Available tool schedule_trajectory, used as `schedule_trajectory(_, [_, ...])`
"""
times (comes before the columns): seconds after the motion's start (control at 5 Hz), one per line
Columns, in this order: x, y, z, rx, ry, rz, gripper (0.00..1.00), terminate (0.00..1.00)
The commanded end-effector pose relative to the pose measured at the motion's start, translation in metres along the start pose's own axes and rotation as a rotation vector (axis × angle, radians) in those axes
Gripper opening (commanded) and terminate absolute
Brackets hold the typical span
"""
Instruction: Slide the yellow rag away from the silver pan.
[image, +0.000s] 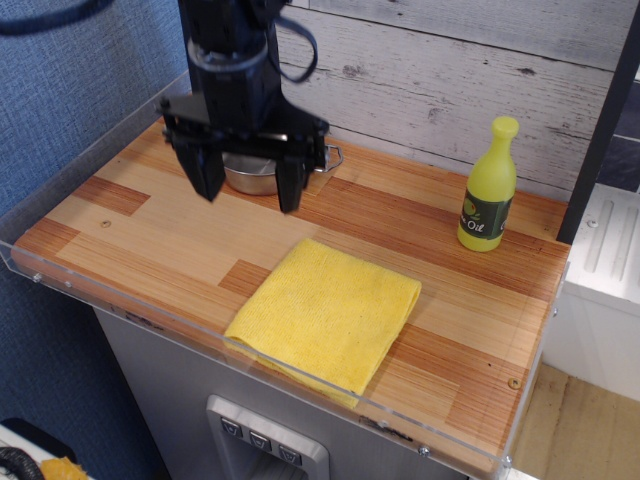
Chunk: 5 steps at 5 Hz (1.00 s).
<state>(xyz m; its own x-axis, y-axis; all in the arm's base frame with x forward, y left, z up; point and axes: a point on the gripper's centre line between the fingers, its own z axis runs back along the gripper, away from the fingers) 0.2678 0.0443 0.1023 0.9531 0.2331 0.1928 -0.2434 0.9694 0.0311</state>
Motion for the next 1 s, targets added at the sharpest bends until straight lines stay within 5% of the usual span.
schedule_trajectory(0.0, [0.018, 0.011, 0.031, -0.024, -0.082, 0.035, 1.0, 0.0])
schedule_trajectory(0.8, [0.022, 0.073, 0.038, 0.038, -0.071, 0.281, 1.0, 0.0])
